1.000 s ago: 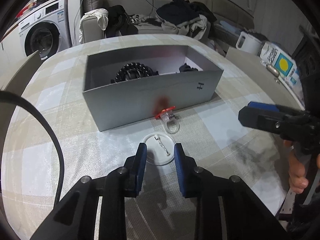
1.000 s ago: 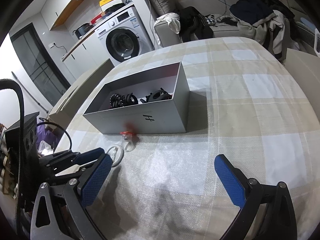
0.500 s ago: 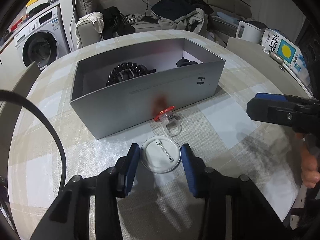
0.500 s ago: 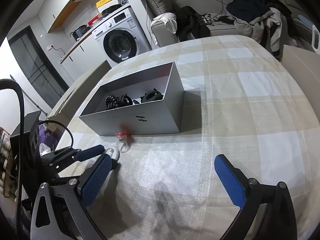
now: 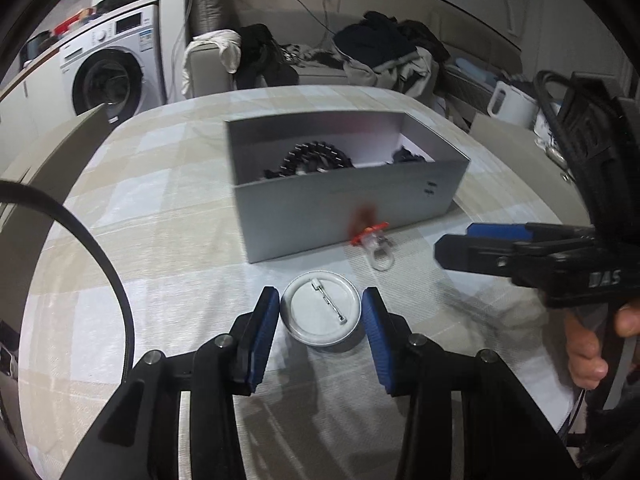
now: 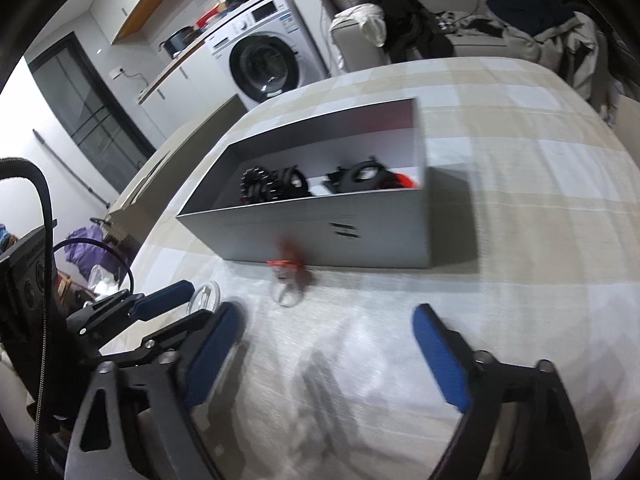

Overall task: Organize jewelry
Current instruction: 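Grasp the white round badge with the left tool while the right tool grasps the red-tabbed ring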

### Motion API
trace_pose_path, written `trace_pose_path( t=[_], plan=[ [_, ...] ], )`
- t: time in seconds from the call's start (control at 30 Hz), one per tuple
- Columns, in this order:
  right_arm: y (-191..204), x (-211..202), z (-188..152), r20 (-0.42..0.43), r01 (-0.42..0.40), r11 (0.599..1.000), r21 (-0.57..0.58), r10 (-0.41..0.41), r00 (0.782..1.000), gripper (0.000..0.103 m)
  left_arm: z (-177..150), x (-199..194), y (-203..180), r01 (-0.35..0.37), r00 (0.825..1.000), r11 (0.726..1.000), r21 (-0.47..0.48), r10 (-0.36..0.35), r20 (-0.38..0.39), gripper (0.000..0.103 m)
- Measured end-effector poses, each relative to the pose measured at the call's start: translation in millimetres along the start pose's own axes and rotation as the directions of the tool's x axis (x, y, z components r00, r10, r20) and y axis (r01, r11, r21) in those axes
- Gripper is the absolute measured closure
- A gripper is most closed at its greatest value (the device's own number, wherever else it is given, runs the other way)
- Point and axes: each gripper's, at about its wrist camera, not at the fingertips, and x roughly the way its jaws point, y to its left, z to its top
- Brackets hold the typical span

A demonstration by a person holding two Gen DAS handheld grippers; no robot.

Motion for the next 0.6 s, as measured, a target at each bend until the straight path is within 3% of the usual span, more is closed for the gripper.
trace_pose_path(
  t=[0.1, 0.17, 0.33, 0.53, 0.6],
  plan=[
    [9.1, 7.4, 4.2, -0.009, -0.027, 0.999, -0.024, 0.026, 1.000, 0.033, 1.9, -3.4, 7.7, 0.001, 1.000, 0.999, -0.036, 0.000, 0.022, 0.066],
    [15.4, 12.6, 6.8, -0.015, -0.048, 0.998, -0.044, 0.048, 0.999, 0.051, 3.6, -5.4, 13.3, 0.000, 0.999, 0.998, -0.061, 0.002, 0.037, 0.066],
    [26.0, 26.7, 12.2, -0.028, -0.054, 0.996, -0.073, 0.052, 0.998, 0.062, 6.9, -8.4, 21.1, -0.006, 0.998, 0.996, -0.094, 0.012, 0.065, 0.066],
    [26.1, 37.4, 14.1, -0.047, -0.024, 0.997, -0.074, 0.021, 0.999, 0.089, 6.8, -9.0, 24.6, -0.015, 0.997, 0.994, -0.110, 0.023, 0.073, 0.066],
    [27.0, 35.2, 12.4, -0.042, -0.026, 0.997, -0.078, 0.023, 0.999, 0.089, 7.3, -10.0, 25.6, -0.016, 0.997, 0.993, -0.114, 0.025, 0.077, 0.066]
  ],
)
